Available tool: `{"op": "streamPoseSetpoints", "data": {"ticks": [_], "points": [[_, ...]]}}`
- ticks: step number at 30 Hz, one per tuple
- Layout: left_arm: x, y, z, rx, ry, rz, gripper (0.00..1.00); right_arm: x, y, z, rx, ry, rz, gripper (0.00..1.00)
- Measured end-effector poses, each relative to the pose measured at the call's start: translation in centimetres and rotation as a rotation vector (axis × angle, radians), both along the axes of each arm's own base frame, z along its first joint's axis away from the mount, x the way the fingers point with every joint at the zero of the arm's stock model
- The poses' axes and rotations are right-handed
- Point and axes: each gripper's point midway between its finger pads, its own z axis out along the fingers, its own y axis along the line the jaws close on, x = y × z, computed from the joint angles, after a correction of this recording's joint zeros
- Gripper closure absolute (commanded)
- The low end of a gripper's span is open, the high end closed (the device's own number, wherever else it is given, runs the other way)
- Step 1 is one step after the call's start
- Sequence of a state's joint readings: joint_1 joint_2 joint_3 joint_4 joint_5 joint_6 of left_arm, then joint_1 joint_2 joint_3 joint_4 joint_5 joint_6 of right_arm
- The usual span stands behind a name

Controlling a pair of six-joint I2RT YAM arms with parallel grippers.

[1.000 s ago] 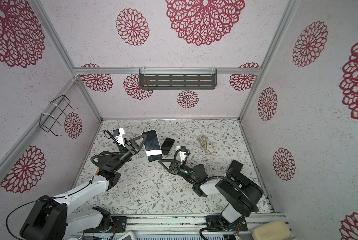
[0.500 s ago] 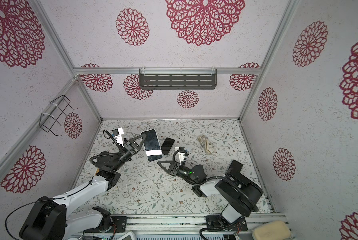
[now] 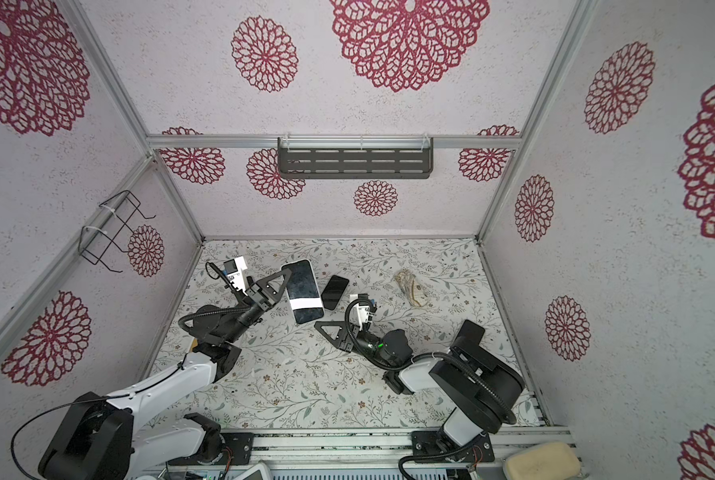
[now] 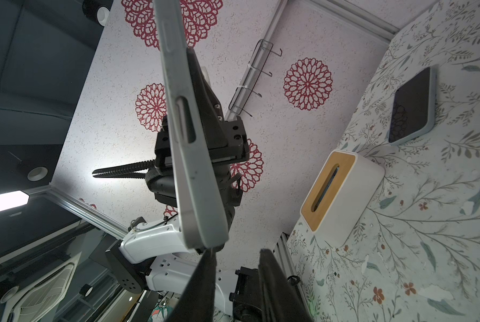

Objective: Take the phone out of the phone case
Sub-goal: Remove the phone case from the phone.

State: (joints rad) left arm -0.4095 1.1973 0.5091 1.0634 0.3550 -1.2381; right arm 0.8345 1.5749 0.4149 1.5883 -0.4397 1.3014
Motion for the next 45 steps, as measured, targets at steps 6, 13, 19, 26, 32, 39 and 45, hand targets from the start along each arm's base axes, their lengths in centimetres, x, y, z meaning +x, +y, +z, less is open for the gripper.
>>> {"op": "streamPoseSetpoints", "data": {"ticks": [6, 13, 19, 26, 32, 39, 45], "points": [[-0.14, 0.04, -0.25, -0.001, 0.0, -0.001, 1.0, 0.09, 0.11, -0.43, -0.011, 0.009, 0.0, 0.69], [-0.18, 0.07, -0.46, 0.0, 0.002, -0.001, 1.0, 0.09, 0.13, -0.48, -0.012, 0.011, 0.001, 0.66], [-0.14, 0.09, -0.47, 0.0, 0.003, 0.001, 1.0, 0.1, 0.13, -0.48, -0.012, 0.011, 0.001, 0.65], [-0.21, 0.12, -0.51, -0.002, 0.0, 0.001, 1.0, 0.1, 0.13, -0.49, -0.013, 0.011, 0.001, 0.65], [-0.24, 0.15, -0.77, -0.005, -0.001, 0.001, 1.0, 0.14, 0.16, -0.63, -0.017, 0.016, 0.0, 0.64], [-0.29, 0.16, -0.69, -0.01, -0.009, 0.0, 1.0, 0.21, 0.13, -0.63, -0.017, 0.017, -0.003, 0.64], [-0.6, 0.18, -0.87, -0.016, -0.014, -0.003, 1.0, 0.34, 0.1, -0.64, -0.016, 0.019, -0.011, 0.62]]}}
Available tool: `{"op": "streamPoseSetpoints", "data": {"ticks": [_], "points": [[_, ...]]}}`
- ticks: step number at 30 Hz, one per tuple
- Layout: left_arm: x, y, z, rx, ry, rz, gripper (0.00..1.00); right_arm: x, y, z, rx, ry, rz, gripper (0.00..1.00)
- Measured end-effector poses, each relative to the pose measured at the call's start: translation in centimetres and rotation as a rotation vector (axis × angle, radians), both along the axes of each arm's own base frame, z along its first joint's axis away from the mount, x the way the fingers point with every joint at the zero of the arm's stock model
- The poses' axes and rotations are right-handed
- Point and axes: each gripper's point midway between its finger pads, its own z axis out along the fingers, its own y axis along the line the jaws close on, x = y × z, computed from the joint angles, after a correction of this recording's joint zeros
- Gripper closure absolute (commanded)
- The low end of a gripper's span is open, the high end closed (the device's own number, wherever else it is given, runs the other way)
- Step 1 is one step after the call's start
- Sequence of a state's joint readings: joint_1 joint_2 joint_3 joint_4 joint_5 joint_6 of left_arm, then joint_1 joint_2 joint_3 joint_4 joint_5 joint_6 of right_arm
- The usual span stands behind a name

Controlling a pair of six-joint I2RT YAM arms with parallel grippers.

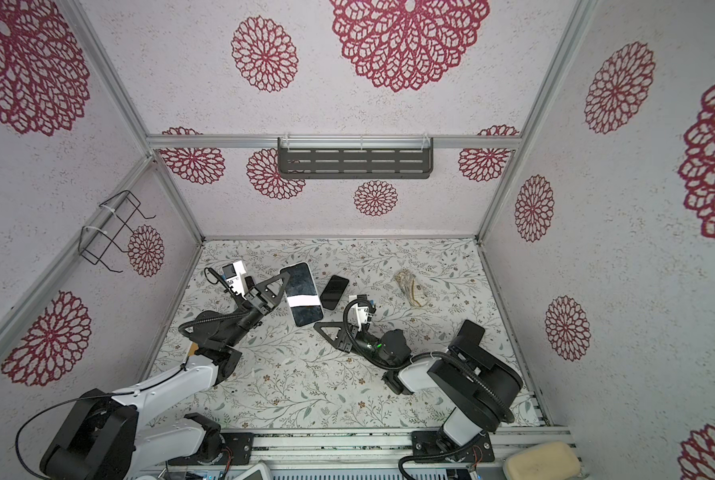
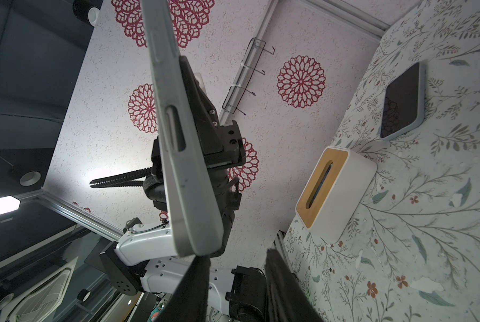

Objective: Take the phone out of the phone case
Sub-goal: Remove the phone case from the phone.

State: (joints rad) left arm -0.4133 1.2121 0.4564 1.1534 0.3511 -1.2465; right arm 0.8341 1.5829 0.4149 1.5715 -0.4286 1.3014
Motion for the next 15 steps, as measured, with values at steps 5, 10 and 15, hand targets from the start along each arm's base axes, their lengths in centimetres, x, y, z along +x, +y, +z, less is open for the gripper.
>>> {"op": "streamPoseSetpoints", "data": {"ticks": [5, 10, 15], "points": [[-0.11, 0.1, -0.04, -0.01, -0.009, 0.003, 1.0, 0.13, -0.04, -0.01, 0.001, 0.002, -0.008, 0.62], [-0.12, 0.13, 0.02, -0.02, -0.012, 0.008, 1.0, 0.3, -0.09, -0.03, 0.001, 0.006, -0.017, 0.62], [-0.27, 0.29, 0.02, -0.029, -0.019, 0.016, 1.0, 0.48, -0.14, -0.04, 0.002, 0.009, -0.028, 0.62]]}}
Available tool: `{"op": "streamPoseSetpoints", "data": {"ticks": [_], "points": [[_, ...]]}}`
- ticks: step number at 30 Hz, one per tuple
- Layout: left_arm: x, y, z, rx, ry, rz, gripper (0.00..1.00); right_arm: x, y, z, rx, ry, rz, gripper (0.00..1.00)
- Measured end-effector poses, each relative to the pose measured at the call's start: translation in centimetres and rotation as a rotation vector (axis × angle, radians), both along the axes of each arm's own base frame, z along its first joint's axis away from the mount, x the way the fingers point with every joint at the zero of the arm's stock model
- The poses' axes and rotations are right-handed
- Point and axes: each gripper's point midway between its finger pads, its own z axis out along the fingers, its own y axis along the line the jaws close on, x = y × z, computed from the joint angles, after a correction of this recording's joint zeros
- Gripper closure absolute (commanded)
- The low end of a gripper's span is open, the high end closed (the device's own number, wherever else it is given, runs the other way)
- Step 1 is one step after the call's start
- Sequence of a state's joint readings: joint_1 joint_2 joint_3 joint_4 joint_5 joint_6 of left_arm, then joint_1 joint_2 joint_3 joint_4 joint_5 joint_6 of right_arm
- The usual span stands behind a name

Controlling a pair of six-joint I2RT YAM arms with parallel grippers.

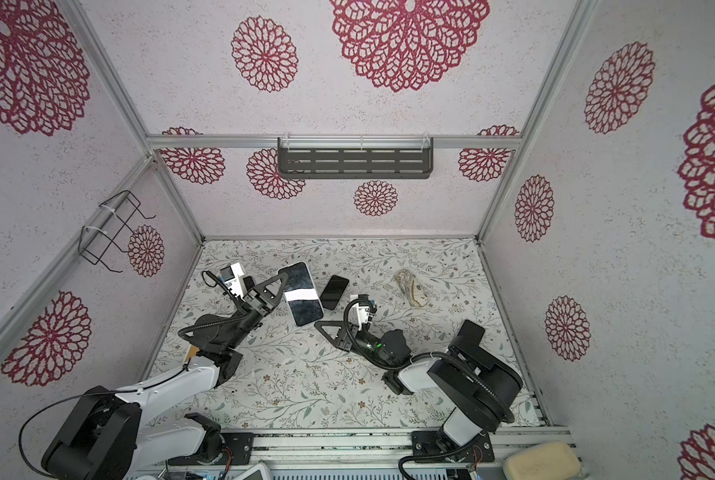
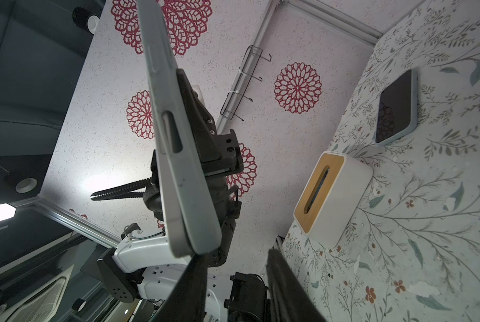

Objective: Take the phone out of the phone case
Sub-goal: Remove the phone case from the phone.

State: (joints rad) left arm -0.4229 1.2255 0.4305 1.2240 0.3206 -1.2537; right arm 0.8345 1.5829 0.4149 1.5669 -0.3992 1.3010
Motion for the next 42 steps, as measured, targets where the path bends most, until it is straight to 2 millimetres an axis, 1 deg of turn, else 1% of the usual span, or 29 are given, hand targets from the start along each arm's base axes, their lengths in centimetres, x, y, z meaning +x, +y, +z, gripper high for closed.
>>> {"op": "streamPoseSetpoints", "data": {"ticks": [12, 29, 37, 40, 42], "points": [[-0.3, 0.1, 0.2, -0.014, -0.018, 0.004, 1.0, 0.2, 0.0, 0.1, 0.003, 0.0, -0.007, 0.63], [-0.4, 0.3, -0.4, -0.017, -0.008, 0.012, 1.0, 0.3, 0.1, -0.1, -0.005, -0.001, 0.006, 0.67], [-0.4, 0.1, -0.7, -0.007, 0.001, 0.001, 1.0, 0.4, -0.1, -0.3, -0.013, 0.003, 0.022, 0.67], [-0.7, -0.5, -1.1, 0.013, 0.009, -0.035, 1.0, 1.0, -0.4, -0.2, -0.01, 0.004, 0.003, 0.67], [-0.8, -0.9, -1.5, 0.026, 0.017, -0.051, 1.0, 1.4, -0.6, -0.2, -0.011, 0.006, -0.007, 0.65]]}}
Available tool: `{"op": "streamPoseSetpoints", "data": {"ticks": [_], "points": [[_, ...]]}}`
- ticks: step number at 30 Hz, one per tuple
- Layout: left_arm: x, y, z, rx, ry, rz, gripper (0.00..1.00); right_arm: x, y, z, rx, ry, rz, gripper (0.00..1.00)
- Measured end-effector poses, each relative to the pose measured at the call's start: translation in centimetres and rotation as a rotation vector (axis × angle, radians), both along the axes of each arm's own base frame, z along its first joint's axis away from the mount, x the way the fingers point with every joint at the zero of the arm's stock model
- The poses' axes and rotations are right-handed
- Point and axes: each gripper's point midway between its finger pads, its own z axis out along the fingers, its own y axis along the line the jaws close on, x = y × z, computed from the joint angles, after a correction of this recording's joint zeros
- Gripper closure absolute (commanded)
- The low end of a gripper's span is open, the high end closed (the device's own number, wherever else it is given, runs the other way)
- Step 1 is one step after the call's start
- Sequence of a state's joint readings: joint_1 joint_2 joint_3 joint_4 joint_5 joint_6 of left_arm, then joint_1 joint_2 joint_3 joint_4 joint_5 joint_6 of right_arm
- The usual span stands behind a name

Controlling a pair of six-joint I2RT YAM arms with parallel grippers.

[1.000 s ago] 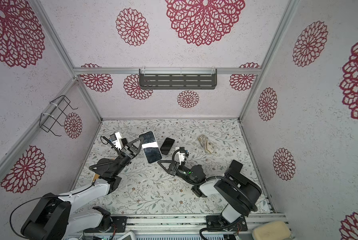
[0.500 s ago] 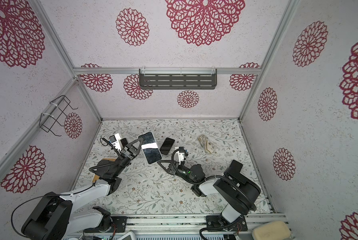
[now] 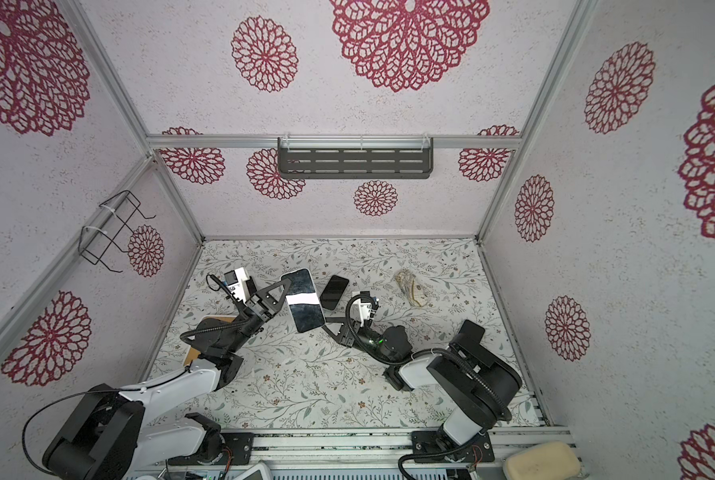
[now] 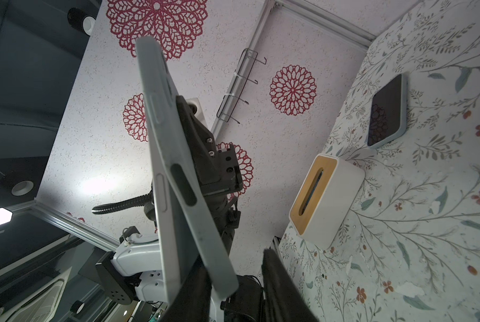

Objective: Take the phone out of the phone case
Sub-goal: Remove the phone case from the phone.

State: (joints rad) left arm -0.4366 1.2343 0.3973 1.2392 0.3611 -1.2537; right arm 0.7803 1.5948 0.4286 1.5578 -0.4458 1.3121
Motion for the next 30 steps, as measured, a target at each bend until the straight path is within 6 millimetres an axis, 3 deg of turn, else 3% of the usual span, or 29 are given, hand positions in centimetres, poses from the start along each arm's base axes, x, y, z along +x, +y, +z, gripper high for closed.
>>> {"op": "streamPoseSetpoints", "data": {"ticks": [18, 24, 30], "points": [[0.3, -0.3, -1.1, 0.033, 0.045, -0.025, 1.0, -0.7, -0.5, 0.1, 0.003, 0.012, 0.033, 0.87], [1.1, -1.1, -3.4, 0.057, 0.111, -0.056, 1.0, -1.3, -1.0, -1.7, -0.028, 0.062, 0.045, 0.99], [1.8, -1.9, -5.8, 0.063, 0.175, -0.09, 1.0, -1.7, -1.5, -3.1, -0.072, 0.104, 0.04, 1.0]]}}
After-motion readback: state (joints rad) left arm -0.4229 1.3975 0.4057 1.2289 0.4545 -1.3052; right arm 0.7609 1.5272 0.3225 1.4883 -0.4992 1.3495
